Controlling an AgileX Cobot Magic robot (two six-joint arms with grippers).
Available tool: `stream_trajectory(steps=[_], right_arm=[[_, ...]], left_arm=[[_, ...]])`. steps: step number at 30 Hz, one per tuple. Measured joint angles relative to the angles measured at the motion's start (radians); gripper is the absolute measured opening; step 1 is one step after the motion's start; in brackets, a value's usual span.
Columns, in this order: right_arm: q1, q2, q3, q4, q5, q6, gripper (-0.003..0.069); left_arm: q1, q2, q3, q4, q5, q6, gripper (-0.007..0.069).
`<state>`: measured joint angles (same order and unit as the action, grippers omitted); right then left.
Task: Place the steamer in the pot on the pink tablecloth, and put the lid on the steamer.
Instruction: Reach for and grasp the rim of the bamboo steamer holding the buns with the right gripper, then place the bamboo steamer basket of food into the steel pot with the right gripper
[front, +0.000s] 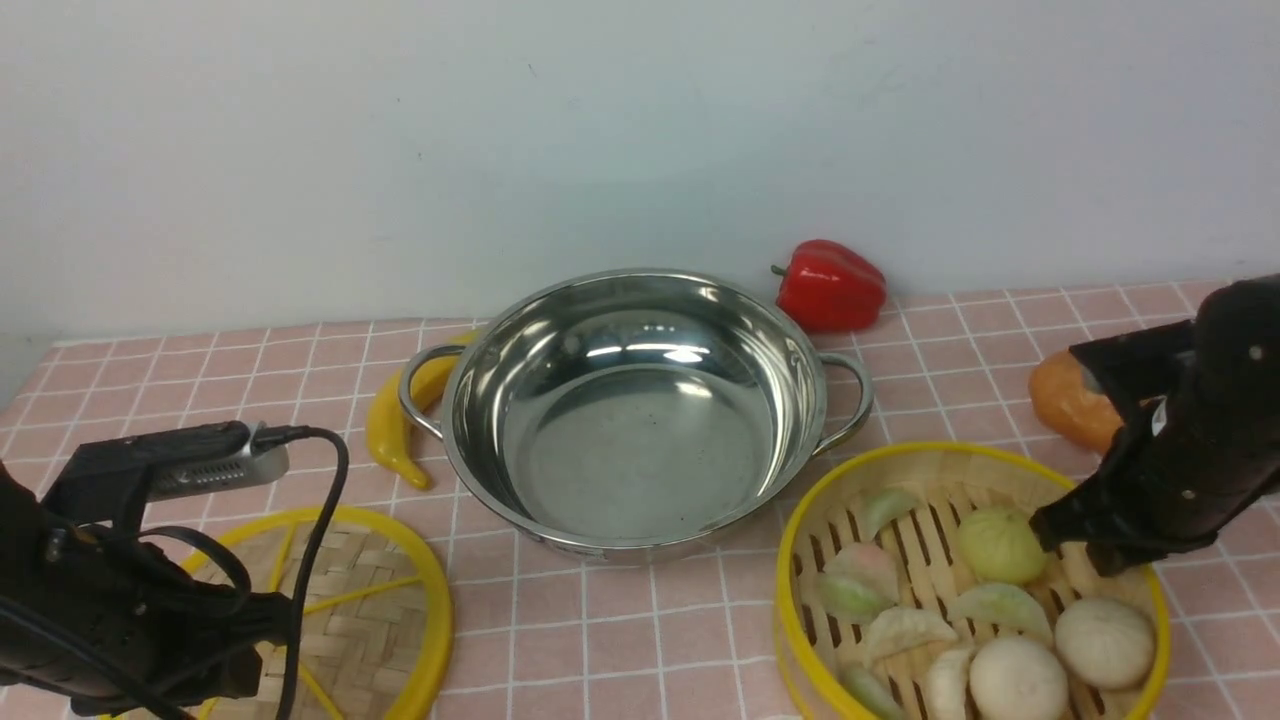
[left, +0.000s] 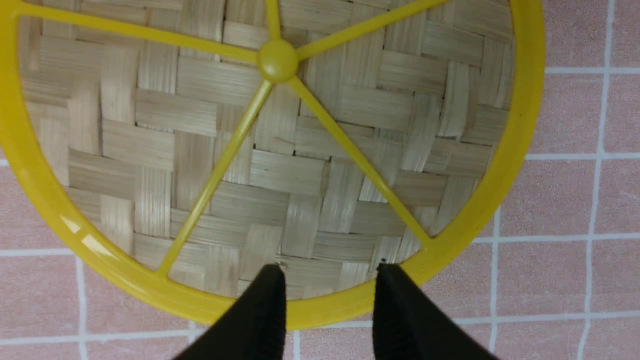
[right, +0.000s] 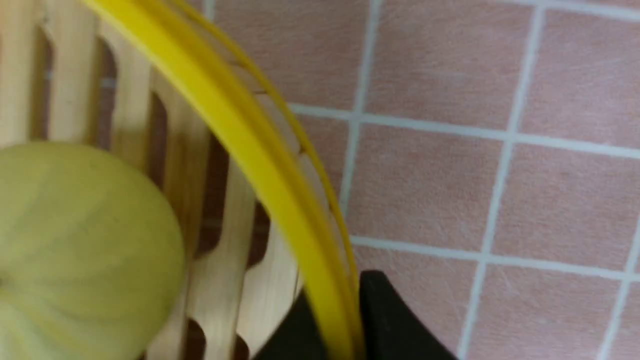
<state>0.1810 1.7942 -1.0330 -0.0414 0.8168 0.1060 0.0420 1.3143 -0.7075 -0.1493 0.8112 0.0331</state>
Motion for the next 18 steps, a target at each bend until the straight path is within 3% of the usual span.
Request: stream_trajectory(steps=[3, 10, 18], right_arm=[[0.0, -0.017, -0.006, -0.002, 0.051, 0.011, 0.0057], [0.0, -0.199, -0.108, -0.011, 0.334, 0.005, 0.0057], [0.071, -0.217, -0.412, 0.077, 0.406, -0.028, 0.0057]], left_arm=[[0.0, 0.0, 0.0, 0.0, 0.0, 0.002, 0.0243], [0.0, 0.0, 0.0, 0.0, 0.0, 0.005, 0.0243], [0.0, 0.0, 0.0, 0.0, 0.0, 0.005, 0.0243]])
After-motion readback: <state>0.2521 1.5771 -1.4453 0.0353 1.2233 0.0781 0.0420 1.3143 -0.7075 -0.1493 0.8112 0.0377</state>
